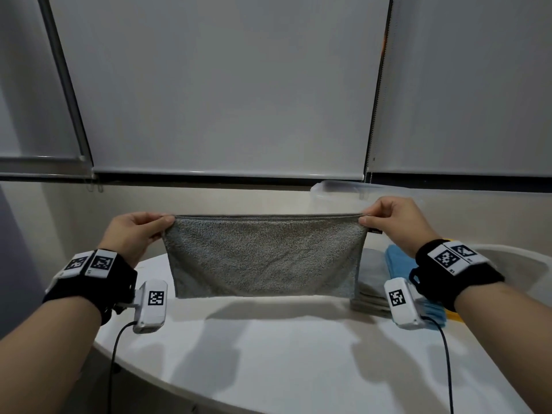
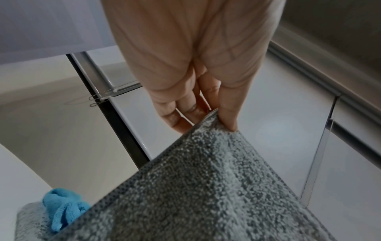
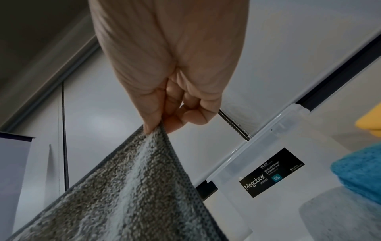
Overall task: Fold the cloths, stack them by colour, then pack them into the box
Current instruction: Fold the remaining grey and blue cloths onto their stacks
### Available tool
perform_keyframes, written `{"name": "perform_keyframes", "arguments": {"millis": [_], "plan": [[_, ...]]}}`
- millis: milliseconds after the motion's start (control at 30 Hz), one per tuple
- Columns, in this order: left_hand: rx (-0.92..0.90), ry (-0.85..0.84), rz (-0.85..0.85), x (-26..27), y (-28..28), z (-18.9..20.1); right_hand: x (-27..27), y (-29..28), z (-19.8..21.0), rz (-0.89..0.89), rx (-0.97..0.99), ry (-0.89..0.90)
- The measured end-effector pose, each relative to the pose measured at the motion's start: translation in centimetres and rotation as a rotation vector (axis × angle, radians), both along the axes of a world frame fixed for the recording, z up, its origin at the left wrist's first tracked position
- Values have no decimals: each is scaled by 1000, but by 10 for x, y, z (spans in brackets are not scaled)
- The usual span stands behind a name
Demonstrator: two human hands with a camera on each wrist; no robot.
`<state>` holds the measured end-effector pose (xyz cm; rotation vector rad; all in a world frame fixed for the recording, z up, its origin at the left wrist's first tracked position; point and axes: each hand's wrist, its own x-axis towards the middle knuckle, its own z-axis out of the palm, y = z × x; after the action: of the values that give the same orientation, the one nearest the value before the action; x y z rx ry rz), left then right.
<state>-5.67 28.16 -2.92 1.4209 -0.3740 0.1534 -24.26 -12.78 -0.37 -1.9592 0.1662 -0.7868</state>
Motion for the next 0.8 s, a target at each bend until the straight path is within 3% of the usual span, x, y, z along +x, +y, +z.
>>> {"name": "perform_keyframes", "arguments": {"millis": [300, 500, 567, 633, 733, 800], "plan": [[94, -136, 57, -1, 10, -1, -7, 1, -4, -1, -44, 100], [273, 94, -180, -4, 33, 5, -11, -10, 11, 235, -9, 611], [394, 176, -241, 1, 39, 3, -2, -9, 11, 245, -39, 731], [636, 226, -220, 8, 40, -3, 12, -3, 3, 200, -80, 805], [960, 193, -65, 18, 24, -25, 36, 9, -27, 97, -68, 857], [1002, 158, 67, 27, 9, -47, 56, 17, -51, 18, -134, 864]]}}
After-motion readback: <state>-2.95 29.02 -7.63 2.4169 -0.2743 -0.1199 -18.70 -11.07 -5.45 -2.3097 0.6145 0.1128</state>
